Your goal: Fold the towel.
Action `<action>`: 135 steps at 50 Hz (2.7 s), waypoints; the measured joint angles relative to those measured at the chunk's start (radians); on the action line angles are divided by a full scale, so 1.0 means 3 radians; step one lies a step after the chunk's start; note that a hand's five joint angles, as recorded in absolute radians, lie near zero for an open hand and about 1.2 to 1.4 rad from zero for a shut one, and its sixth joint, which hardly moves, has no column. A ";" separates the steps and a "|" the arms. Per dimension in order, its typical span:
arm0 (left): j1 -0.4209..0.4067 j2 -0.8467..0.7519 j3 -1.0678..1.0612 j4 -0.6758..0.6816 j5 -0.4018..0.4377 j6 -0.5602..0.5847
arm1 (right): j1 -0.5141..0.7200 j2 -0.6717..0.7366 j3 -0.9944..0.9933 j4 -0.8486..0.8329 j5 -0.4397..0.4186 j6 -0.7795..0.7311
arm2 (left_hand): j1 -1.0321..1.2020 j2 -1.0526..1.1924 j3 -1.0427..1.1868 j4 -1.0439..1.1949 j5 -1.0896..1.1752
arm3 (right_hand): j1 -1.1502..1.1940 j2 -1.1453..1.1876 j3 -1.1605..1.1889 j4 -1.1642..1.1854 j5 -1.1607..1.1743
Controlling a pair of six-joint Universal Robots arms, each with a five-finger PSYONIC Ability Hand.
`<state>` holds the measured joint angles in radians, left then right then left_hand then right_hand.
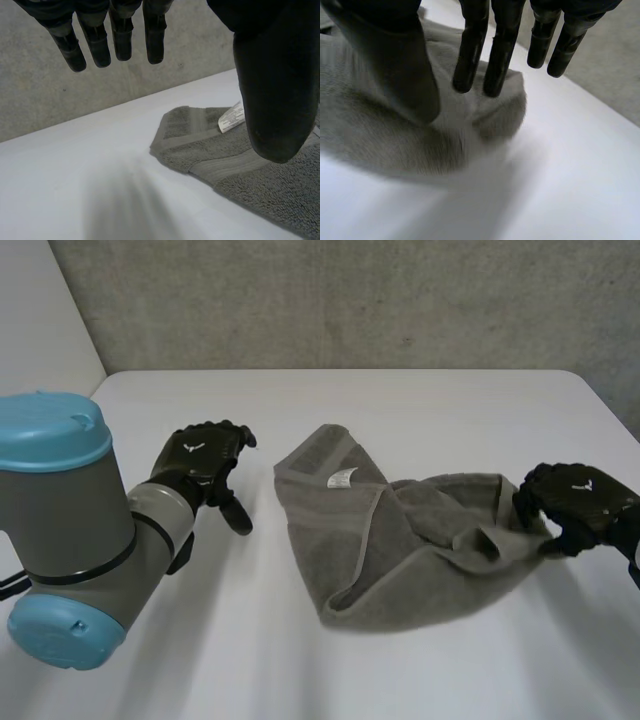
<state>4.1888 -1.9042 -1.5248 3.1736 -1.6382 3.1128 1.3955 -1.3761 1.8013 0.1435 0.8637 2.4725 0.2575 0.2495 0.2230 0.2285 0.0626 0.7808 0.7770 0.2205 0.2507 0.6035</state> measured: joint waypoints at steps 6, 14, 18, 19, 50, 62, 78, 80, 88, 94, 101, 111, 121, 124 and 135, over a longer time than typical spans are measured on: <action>-0.0022 -0.0022 0.0032 0.0004 0.0006 0.0007 | -0.0080 -0.0255 -0.0098 0.0462 -0.0196 -0.0319 | 0.0000 0.0000 0.0000 0.0000 0.0000 | -0.1534 -0.1570 0.0000 0.0000 -0.1736; -0.0115 -0.0156 0.0267 0.0060 0.0177 0.0030 | -0.0060 -0.0517 -0.0315 0.0534 -0.0242 0.0100 | 0.0000 0.0000 0.0000 0.0000 0.0000 | -0.1823 -0.1775 0.0000 0.0000 -0.1810; -0.0191 -0.0385 0.0572 0.0062 0.0474 0.0057 | -0.0045 -0.0622 -0.0317 0.0411 -0.0227 0.0428 | 0.0000 0.0000 0.0000 0.0000 0.0001 | -0.1833 -0.1775 0.0000 0.0000 -0.1811; -0.0209 -0.0469 0.0675 0.0050 0.0577 0.0074 | -0.0041 -0.0640 -0.0298 0.0368 -0.0222 0.0497 | 0.0000 0.0000 0.0000 0.0000 0.0001 | -0.1835 -0.1775 0.0000 0.0000 -0.1810; -0.0311 -0.2038 0.2027 -0.0276 0.1791 0.2754 | -0.0056 -0.0629 0.0157 0.0123 -0.0241 0.0646 | 0.0176 0.0187 0.0000 0.0000 0.0256 | -0.1835 -0.1775 0.0000 0.0000 -0.1810; -0.0300 -0.2033 0.2012 -0.0273 0.1786 0.2743 | -0.0058 -0.0614 0.0176 0.0104 -0.0241 0.0640 | 0.1603 0.1693 0.0000 0.0000 0.1722 | -0.1835 -0.1775 0.0000 0.0000 -0.1810; -0.0196 -0.1522 0.1484 -0.0205 0.1703 0.2737 | -0.0025 -0.0579 0.0198 0.0099 -0.0244 0.0646 | 0.3350 0.3567 0.0000 0.0000 0.3646 | -0.1836 -0.1775 0.0000 0.0000 -0.1810; -0.0140 -0.1426 0.1376 -0.0192 0.1666 0.2727 | -0.0020 -0.0578 0.0195 0.0099 -0.0245 0.0644 | 0.3347 0.3568 0.0000 0.0000 0.3647 | -0.1835 -0.1775 0.0000 0.0000 -0.1810; 0.0079 -0.1023 0.0862 -0.0172 0.1497 0.2644 | -0.0015 -0.0577 0.0154 0.0117 -0.0248 0.0623 | 0.3348 0.3571 0.0000 0.0000 0.3647 | -0.1836 -0.1775 0.0000 0.0000 -0.1810; 0.0248 -0.0654 0.0404 -0.0172 0.1413 0.2446 | -0.0004 -0.0604 0.0169 0.0237 -0.0221 0.0508 | 0.3349 0.3572 0.0000 0.0000 0.3647 | -0.1836 -0.1775 0.0000 0.0000 -0.1810; 0.0388 -0.0147 -0.0077 -0.0167 0.1247 0.2143 | 0.0005 -0.0641 0.0258 0.0679 -0.0165 0.0149 | 0.3349 0.3579 0.0000 0.0000 0.3647 | -0.1836 -0.1775 0.0000 0.0000 -0.1810; 0.0400 0.0380 -0.0410 -0.0115 0.1048 0.1474 | 0.0393 -0.0379 0.0457 0.0422 0.0265 -0.0088 | 0.3349 0.3580 0.0000 0.0000 0.3647 | -0.1836 -0.1775 0.0000 0.0000 -0.1810; 0.0406 0.0433 -0.0595 -0.0043 0.0936 0.1306 | 0.0936 -0.0158 0.0429 -0.0180 0.0555 -0.0437 | 0.3349 0.3582 0.0000 0.0000 0.3647 | -0.1832 -0.1775 0.0000 0.0000 -0.1810; 0.0416 0.0415 -0.0637 -0.0006 0.0935 0.1310 | 0.0975 -0.0158 0.0418 -0.0204 0.0583 -0.0635 | 0.3349 0.3583 0.0000 0.0000 0.3647 | -0.1831 -0.1775 0.0000 0.0000 -0.1811; 0.0437 0.0397 -0.0688 0.0060 0.0954 0.1323 | 0.0980 -0.0011 0.0447 -0.0262 0.0874 -0.1286 | 0.3349 0.3585 0.0000 0.0000 0.3647 | -0.1612 -0.1598 0.0000 0.0000 -0.1579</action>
<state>4.3199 -1.7851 -1.7313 3.1917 -1.3521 3.5096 1.6895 -1.3793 1.9353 0.0651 1.1258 2.0866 1.2621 1.3251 0.2229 0.2285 1.1568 0.2973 0.2977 0.2205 0.2507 0.1298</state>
